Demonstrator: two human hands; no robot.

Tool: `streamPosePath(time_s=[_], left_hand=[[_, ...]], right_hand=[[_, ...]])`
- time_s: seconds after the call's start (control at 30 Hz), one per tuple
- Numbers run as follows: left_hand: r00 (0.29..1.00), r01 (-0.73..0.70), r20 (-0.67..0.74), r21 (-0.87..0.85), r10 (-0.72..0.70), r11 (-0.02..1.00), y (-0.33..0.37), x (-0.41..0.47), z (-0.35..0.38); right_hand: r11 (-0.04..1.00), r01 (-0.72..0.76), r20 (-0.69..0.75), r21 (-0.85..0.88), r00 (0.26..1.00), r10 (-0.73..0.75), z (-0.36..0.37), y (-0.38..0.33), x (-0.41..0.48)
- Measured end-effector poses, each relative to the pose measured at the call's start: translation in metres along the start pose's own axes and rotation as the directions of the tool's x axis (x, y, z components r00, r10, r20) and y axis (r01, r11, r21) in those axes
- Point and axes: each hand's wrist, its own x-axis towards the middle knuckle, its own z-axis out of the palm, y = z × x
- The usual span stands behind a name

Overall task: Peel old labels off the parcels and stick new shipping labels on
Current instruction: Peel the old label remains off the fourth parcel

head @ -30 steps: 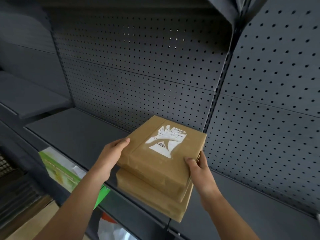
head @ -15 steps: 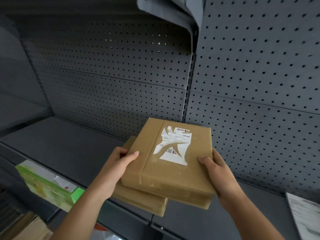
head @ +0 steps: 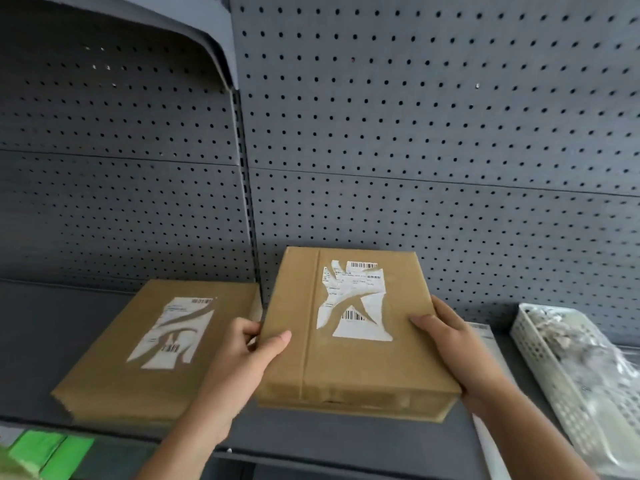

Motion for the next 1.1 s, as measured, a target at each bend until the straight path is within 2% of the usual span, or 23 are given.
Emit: streamPosePath(time_s=[0.13,0.4,0.67,0.97,1.1], left_hand=[[0.999,0.030,0.015,0.003,-0.030,1.000,-0.010,-0.012,0.027],[0.994,0.062,0.085,0.122,-0.073,0.991,-0.033,-0.018,0.050],[0.992,0.094,0.073,0.153,-0.106,0.984,-0.063,-0.015,0.054],[0.998,0.041,0.045,0.149,-0.048,0.988,-0.080,-0.009,0.054],[0.994,-0.091,0.073,0.216,0.076,0.972,-0.081,-0.003,0.051]], right_hand=[[1.000,-0.019,-0.008,0.014,1.000,0.019,-0.022,0.017,-0.004],[0.997,-0.075,-0.055,0.005,0.996,0.075,-0.037,0.055,-0.008],[0.996,-0.088,-0.015,-0.031,0.996,0.088,-0.032,0.080,-0.004],[0.996,-0.040,-0.021,-0.084,0.999,0.038,-0.029,0.091,0.003],[0.990,-0.007,-0.018,-0.137,1.000,0.004,-0.031,0.092,0.006]])
